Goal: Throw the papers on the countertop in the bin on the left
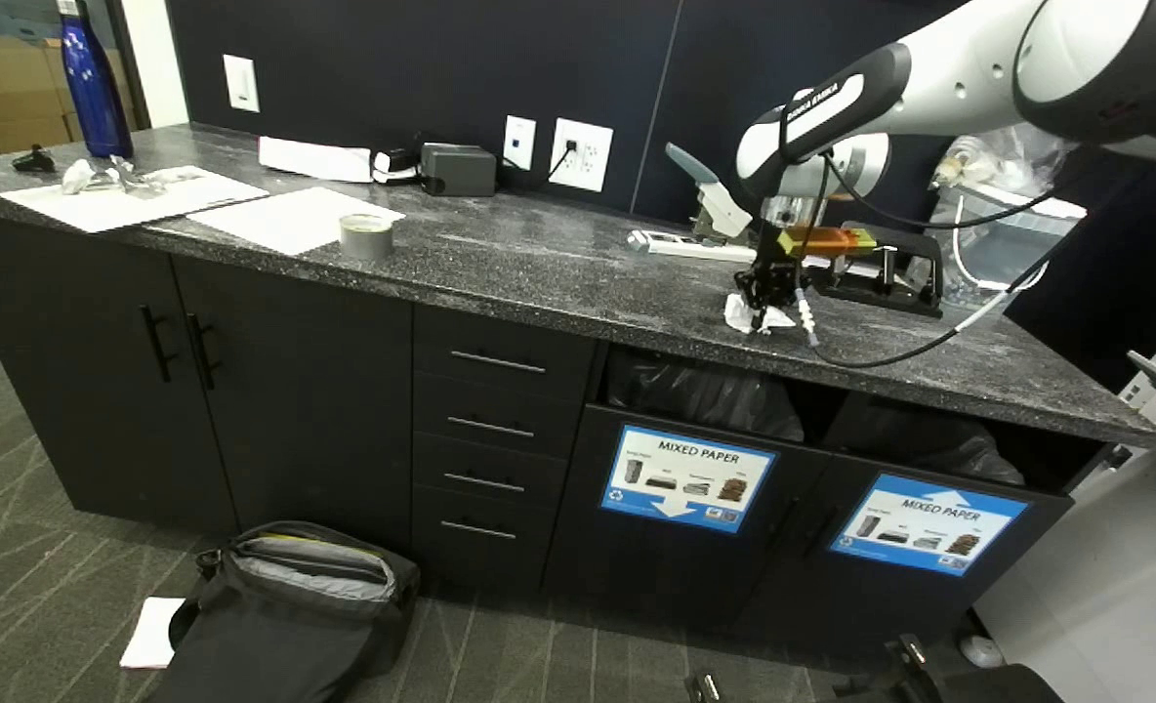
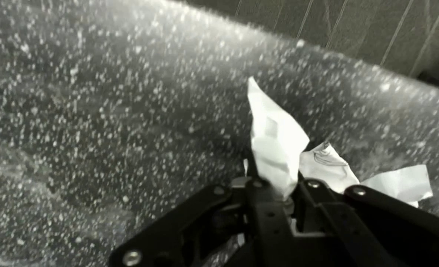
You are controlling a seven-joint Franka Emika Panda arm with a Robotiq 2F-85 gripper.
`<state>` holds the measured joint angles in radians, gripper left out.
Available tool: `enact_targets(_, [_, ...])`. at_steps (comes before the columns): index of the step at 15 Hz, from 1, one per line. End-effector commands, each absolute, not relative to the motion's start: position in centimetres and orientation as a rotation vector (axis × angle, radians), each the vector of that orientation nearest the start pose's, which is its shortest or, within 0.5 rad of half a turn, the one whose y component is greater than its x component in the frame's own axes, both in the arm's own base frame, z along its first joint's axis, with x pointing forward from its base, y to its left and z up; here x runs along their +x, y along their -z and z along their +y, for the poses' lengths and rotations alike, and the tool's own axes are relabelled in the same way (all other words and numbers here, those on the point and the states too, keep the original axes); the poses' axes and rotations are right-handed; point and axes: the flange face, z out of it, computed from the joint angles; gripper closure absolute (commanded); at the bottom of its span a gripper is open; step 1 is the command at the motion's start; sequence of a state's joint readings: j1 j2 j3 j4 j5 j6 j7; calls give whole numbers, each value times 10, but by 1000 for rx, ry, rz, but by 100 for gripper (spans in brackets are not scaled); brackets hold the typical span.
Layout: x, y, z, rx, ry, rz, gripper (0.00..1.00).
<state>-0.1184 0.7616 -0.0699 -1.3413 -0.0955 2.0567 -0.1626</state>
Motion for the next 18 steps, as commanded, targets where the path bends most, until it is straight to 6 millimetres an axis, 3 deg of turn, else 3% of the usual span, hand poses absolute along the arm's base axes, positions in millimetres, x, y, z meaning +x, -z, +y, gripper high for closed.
enact_targets(1, [666, -248, -103, -3199, -367, -109, 89])
enact_targets(7, [609, -230, -71, -3172, -395, -84, 90])
enact_targets(11, [548, -156, -46, -3144, -416, -120, 90])
enact_targets(13, [552, -137, -42, -3197, -254, -6, 90])
enact_targets(18, [537, -92, -31, -3205, 129, 193, 91])
